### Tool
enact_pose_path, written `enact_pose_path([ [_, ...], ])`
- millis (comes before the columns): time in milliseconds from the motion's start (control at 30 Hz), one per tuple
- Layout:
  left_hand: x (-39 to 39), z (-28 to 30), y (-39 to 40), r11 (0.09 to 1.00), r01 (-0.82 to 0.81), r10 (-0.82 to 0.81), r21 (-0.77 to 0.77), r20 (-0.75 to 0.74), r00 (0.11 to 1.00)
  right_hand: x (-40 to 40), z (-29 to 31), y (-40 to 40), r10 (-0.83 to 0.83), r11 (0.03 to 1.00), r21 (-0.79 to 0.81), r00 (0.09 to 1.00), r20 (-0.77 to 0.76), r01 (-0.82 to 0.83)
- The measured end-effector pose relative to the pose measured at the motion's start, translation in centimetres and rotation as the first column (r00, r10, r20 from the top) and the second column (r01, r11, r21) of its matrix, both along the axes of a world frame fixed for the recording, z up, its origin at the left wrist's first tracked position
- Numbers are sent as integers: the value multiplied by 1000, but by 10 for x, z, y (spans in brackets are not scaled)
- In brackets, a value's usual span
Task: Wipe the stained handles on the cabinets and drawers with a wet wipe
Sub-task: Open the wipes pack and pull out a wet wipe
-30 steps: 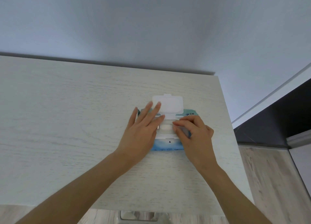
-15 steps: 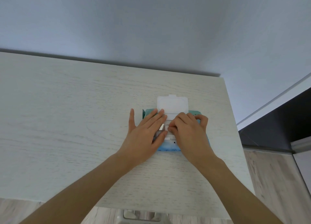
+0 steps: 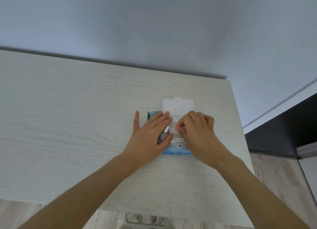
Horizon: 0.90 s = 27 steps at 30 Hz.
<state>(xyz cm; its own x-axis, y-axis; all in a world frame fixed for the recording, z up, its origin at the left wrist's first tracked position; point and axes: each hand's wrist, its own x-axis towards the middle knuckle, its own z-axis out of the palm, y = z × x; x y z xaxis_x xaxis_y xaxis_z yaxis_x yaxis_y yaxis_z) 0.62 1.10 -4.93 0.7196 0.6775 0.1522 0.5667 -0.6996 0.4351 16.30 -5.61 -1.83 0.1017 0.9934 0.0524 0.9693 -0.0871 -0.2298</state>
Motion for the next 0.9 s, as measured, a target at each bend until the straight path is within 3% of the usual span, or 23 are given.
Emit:
enact_pose_path([
  [200, 0, -1, -1, 999, 5, -5, -34, 16, 1000, -1, -5, -1, -53, 997, 43, 991, -125, 58],
  [400, 0, 3, 0, 1000, 3, -3, -14, -16, 1000, -2, -9, 5, 45, 999, -4, 993, 113, -45],
  [767, 1, 5, 4, 996, -2, 0, -90, -16, 1000, 2, 1, -3, -2, 996, 87, 975, -221, 22],
  [900, 2, 6, 2, 995, -11, 11, -98, -3, 1000, -3, 2, -1, 26, 997, 81, 983, -179, -11],
])
